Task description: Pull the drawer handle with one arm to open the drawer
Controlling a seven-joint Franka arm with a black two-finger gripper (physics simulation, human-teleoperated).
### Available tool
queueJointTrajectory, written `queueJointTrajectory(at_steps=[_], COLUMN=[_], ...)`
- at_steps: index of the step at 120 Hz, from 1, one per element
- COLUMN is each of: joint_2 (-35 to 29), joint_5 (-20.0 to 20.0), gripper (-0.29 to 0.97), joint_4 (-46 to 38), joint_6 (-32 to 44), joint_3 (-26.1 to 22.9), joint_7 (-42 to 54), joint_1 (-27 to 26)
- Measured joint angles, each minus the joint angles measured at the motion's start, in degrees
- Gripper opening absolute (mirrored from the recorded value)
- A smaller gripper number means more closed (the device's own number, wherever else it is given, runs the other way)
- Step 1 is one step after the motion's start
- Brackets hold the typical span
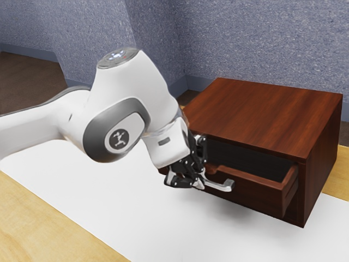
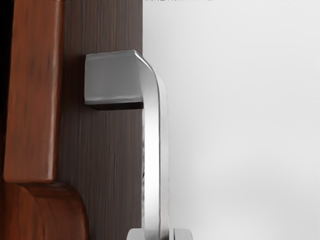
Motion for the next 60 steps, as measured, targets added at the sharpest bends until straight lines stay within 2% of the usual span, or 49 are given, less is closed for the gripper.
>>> queueJointTrajectory(at_steps=[60], joint_2=[-7.7], joint_5=[-1.5], gripper=[-0.04], joint_4=[-7.9], joint_6=[-0.7], joint_3=[-1.4], joint_7=[-2.4], joint_1=[-0.1])
